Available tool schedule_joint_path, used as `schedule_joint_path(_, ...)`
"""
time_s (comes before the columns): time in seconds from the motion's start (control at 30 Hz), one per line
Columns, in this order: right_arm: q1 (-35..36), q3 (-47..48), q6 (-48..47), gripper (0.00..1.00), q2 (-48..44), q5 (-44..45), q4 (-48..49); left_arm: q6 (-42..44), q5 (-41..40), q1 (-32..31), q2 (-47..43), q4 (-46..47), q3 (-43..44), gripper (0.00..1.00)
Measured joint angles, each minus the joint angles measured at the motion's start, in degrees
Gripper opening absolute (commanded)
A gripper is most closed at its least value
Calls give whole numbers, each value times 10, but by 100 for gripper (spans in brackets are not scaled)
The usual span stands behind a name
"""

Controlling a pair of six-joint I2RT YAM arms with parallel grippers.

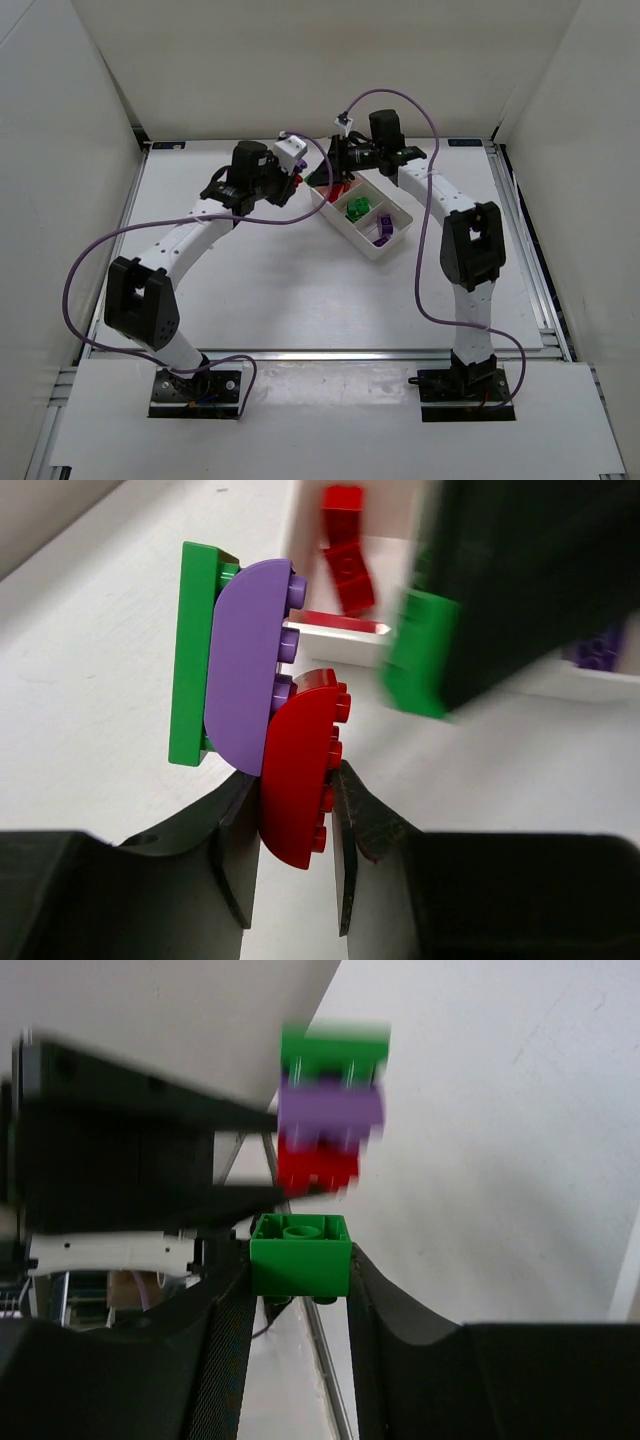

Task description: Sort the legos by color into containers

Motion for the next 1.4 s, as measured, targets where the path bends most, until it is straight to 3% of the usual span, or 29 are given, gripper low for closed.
schedule_joint_path(0.3,-14,-44,-35,0,-36,-40,-33,-4,-31,49,10,21,8,10)
schedule_joint_path(0.5,-50,-68,-142,0,-78,-22,-111,-3,-30,48,10,21,8,10)
schedule_joint_path(0.7,-73,-78,-309,0,-95,128,-226,-6,-19,48,10,15,10,10)
schedule_joint_path(0.9,-61,-67,-380,2,-82,265,-270,-11,-7,49,10,10,15,10)
schedule_joint_path(1.0,-51,-42,-392,9,-54,319,-269,-12,-6,49,10,7,17,10)
schedule_joint_path(1.1,-44,-23,-398,23,-20,355,-269,-12,-3,49,10,6,17,10)
schedule_joint_path(1.17,-41,-14,-399,41,-1,368,-268,-12,1,50,10,6,17,10)
schedule_joint_path(1.23,-39,-11,-399,48,14,377,-268,-14,7,53,10,4,17,10)
schedule_joint_path(1.27,-39,-11,-398,58,20,383,-269,-14,10,55,10,3,17,10)
schedule_joint_path(1.4,-39,-11,-398,67,31,395,-269,-21,50,70,10,-5,17,10)
